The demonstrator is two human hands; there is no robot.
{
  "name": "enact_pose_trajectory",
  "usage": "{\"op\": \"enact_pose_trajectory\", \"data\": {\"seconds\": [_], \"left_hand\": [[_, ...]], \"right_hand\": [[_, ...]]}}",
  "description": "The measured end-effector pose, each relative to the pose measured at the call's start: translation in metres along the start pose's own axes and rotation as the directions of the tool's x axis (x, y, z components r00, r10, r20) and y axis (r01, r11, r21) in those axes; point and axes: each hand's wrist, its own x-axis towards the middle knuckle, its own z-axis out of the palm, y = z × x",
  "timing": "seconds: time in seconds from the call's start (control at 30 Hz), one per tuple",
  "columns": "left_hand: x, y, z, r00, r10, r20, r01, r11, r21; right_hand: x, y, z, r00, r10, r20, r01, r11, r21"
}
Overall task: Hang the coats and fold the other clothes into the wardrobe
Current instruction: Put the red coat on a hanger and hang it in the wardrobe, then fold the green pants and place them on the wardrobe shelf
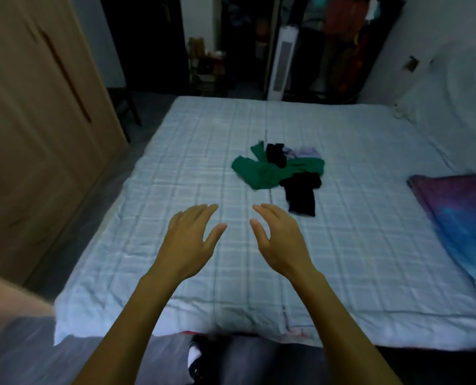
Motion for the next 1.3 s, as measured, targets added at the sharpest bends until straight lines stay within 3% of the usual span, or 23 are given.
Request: {"op": "enact_pose_trajectory", "data": {"seconds": [0.13,0.27,0.5,0.77,1.1,1.3], "left_hand": [[0.045,0.014,0.039,0.997,0.051,0.060,-0.046,0.996,-0.080],[0.091,0.019,0.078,0.990,0.038,0.134,-0.005,0.971,-0.237],[0.188,0.006,0.124,0.978,0.005,0.208,0.070,0.935,-0.348],[0.266,-0.006,0.171,0.945,-0.038,0.324,0.159,0.922,-0.353],[0.376,0.001,0.287,0.916,-0.037,0.400,0.171,0.937,-0.304],[0.447,-0.060,0.378,0.887,-0.131,0.442,0.201,0.973,-0.114]], "right_hand": [[0.009,0.043,-0.009,0.995,0.094,-0.017,-0.095,0.995,-0.036],[0.034,0.078,-0.010,0.985,0.172,-0.017,-0.173,0.983,-0.062],[0.120,0.128,0.005,0.966,0.250,0.068,-0.242,0.965,-0.106],[0.184,0.182,0.034,0.944,0.306,0.118,-0.304,0.952,-0.040],[0.253,0.327,0.088,0.906,0.372,0.204,-0.391,0.918,0.066],[0.306,0.392,0.162,0.885,0.368,0.285,-0.404,0.911,0.079]]}}
